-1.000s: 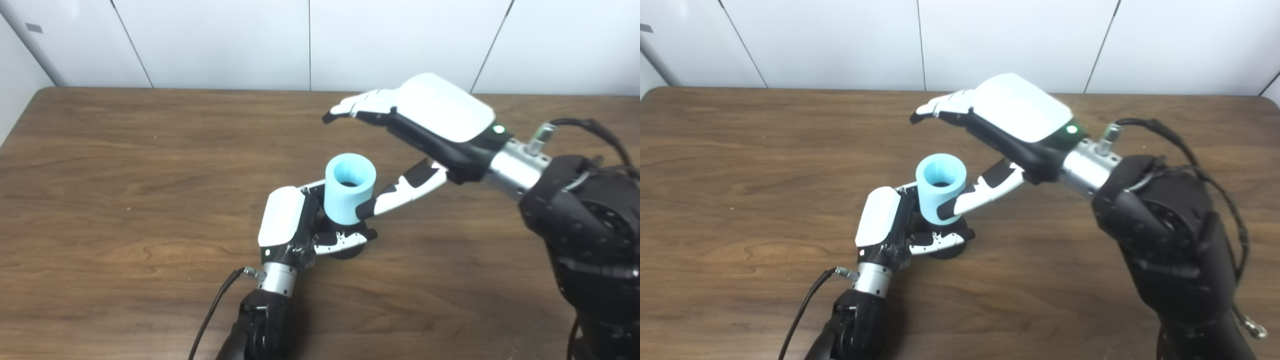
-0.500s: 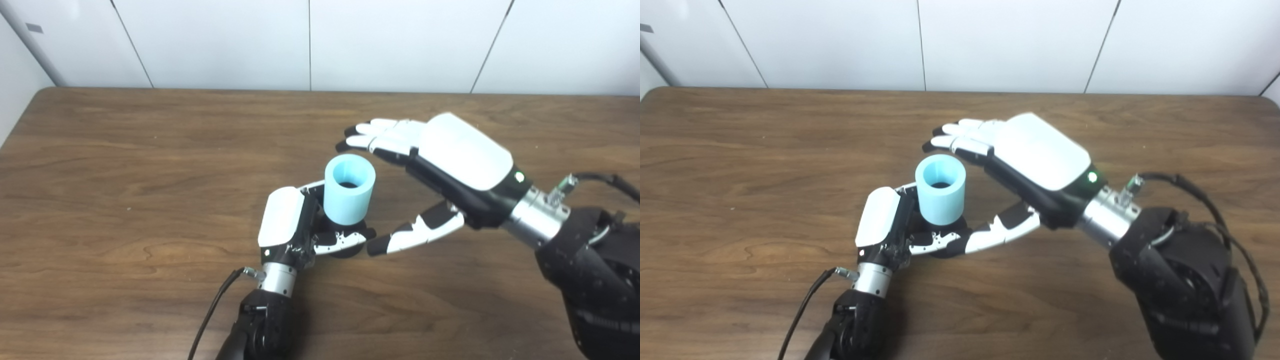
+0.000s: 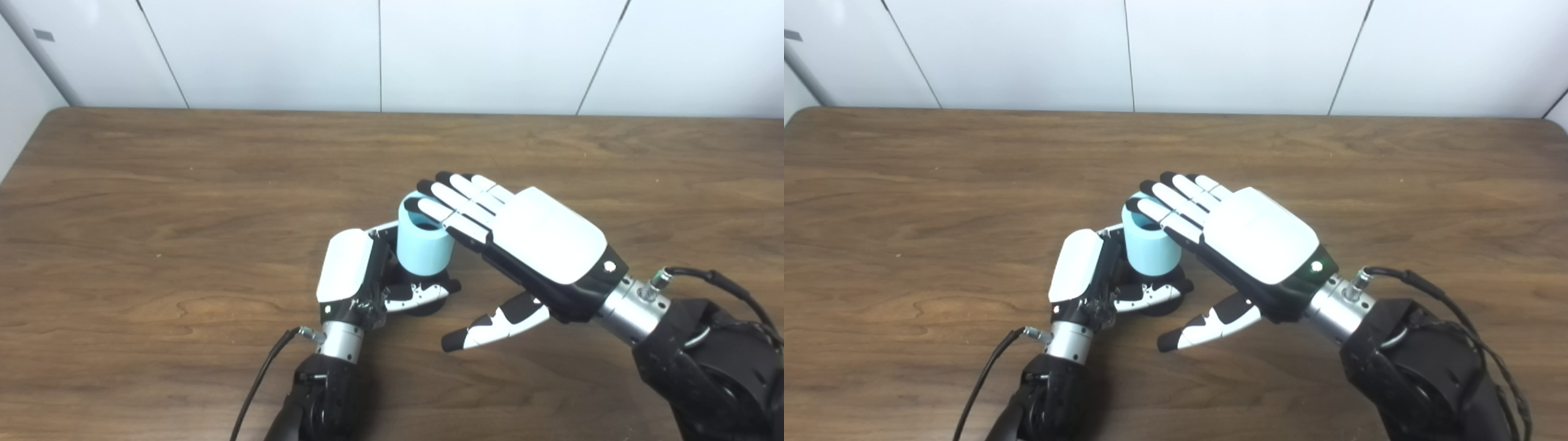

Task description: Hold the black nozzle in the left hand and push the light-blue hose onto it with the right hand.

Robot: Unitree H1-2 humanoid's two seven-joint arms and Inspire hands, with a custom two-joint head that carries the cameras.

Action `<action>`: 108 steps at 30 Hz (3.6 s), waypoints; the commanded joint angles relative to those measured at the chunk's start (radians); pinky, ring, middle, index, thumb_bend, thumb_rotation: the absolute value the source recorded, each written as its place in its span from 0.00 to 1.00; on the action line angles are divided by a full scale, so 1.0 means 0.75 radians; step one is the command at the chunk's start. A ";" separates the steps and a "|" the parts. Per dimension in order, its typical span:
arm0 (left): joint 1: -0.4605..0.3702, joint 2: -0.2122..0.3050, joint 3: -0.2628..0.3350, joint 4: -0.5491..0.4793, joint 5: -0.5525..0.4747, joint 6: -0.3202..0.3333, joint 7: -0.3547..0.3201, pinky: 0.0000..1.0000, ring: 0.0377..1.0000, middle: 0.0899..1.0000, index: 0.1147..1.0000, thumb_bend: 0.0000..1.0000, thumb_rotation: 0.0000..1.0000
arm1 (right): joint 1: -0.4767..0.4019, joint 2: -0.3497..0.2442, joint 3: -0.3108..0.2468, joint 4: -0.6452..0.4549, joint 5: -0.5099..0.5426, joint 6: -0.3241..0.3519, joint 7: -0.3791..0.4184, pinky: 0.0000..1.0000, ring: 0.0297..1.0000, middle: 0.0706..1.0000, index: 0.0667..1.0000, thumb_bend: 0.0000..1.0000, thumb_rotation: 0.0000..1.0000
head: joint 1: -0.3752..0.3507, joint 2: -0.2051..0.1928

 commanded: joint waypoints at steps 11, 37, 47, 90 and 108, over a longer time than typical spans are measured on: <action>0.022 -0.013 -0.016 0.055 0.011 0.038 -0.033 0.51 0.51 0.46 0.41 0.52 0.00 | 0.060 -0.013 -0.033 -0.019 0.029 -0.060 -0.057 0.96 1.00 0.99 0.95 0.58 0.77 | 0.001 0.008; 0.026 -0.012 -0.024 0.028 0.023 0.044 -0.042 0.53 0.52 0.47 0.40 0.52 0.00 | 0.103 -0.037 0.065 0.013 -0.051 -0.050 0.049 0.93 0.95 0.93 0.86 0.59 0.82 | -0.005 0.025; 0.024 -0.011 -0.032 0.019 0.047 0.067 -0.054 0.52 0.52 0.47 0.40 0.52 0.00 | 0.119 -0.052 0.094 0.035 -0.067 -0.033 0.069 0.90 0.94 0.92 0.86 0.60 0.80 | -0.005 0.030; 0.024 -0.009 -0.040 0.011 0.042 0.080 -0.045 0.50 0.49 0.43 0.42 0.52 0.00 | 0.158 -0.087 0.162 0.152 -0.046 0.022 -0.055 0.91 0.95 0.93 0.88 0.59 0.77 | 0.005 0.044; 0.019 -0.009 -0.033 0.031 0.013 0.083 -0.056 0.52 0.52 0.47 0.41 0.52 0.00 | -0.145 -0.007 -0.018 -0.206 0.165 0.264 0.126 0.89 0.94 0.93 0.89 0.56 0.77 | -0.002 0.019</action>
